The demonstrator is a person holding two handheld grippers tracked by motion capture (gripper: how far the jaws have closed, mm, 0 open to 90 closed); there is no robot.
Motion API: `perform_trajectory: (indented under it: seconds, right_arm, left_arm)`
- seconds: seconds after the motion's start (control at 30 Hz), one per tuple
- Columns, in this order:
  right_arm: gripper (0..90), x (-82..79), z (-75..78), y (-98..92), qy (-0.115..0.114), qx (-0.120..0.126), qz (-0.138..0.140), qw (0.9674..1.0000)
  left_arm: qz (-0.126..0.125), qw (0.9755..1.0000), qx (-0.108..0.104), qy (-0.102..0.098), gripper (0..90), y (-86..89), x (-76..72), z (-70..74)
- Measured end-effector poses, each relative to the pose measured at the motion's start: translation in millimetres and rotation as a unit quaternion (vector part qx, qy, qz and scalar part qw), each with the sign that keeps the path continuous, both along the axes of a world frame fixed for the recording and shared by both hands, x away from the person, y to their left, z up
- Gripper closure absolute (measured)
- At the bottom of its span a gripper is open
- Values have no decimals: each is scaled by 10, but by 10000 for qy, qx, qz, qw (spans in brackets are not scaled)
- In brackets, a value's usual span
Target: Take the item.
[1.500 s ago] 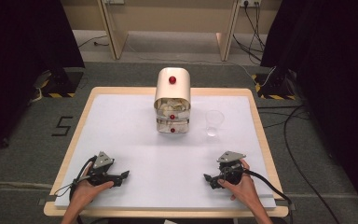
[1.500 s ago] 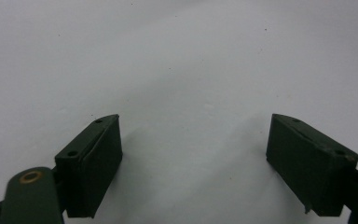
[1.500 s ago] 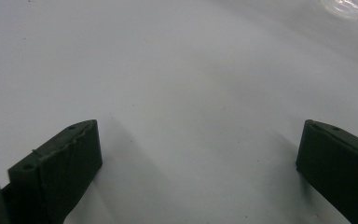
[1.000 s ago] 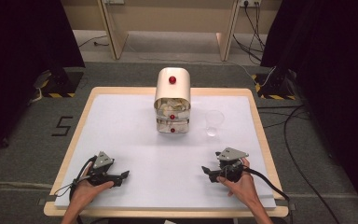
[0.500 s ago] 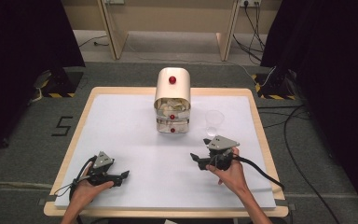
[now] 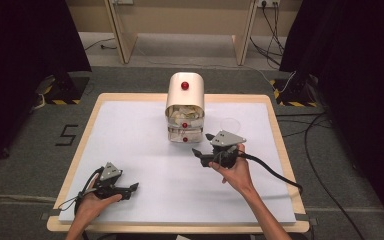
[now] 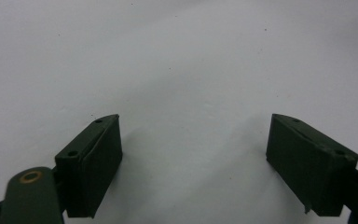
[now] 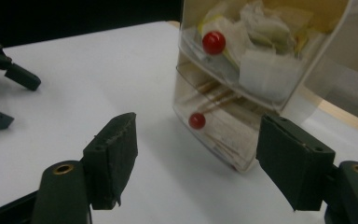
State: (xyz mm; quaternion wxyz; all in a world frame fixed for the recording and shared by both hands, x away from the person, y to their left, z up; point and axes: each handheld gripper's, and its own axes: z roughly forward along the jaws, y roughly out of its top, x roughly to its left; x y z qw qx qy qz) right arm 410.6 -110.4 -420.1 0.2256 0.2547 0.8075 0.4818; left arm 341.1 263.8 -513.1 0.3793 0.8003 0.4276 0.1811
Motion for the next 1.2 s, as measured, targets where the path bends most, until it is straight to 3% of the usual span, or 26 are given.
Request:
perform_trajectory:
  seconds: [0.13,0.27,0.33,0.83,1.2]
  right_arm:
    - [298,64,114,112,-171,52,89,9998]
    - [300,95,159,172,-218,12,100,9997]
    - [311,114,172,203,-216,107,107,9997]
    - [310,347,391,402,-550,71,11,9985]
    - [310,524,350,456,-473,26,-69,9989]
  left_arm:
    - [-1,10000,3,2,174,1,0,0]
    - [-1,10000,-1,2,174,1,0,0]
    - [-1,10000,0,2,173,1,0,0]
    - [-3,10000,-3,3,174,1,1,0]
    - [-2,10000,-1,3,174,1,0,0]
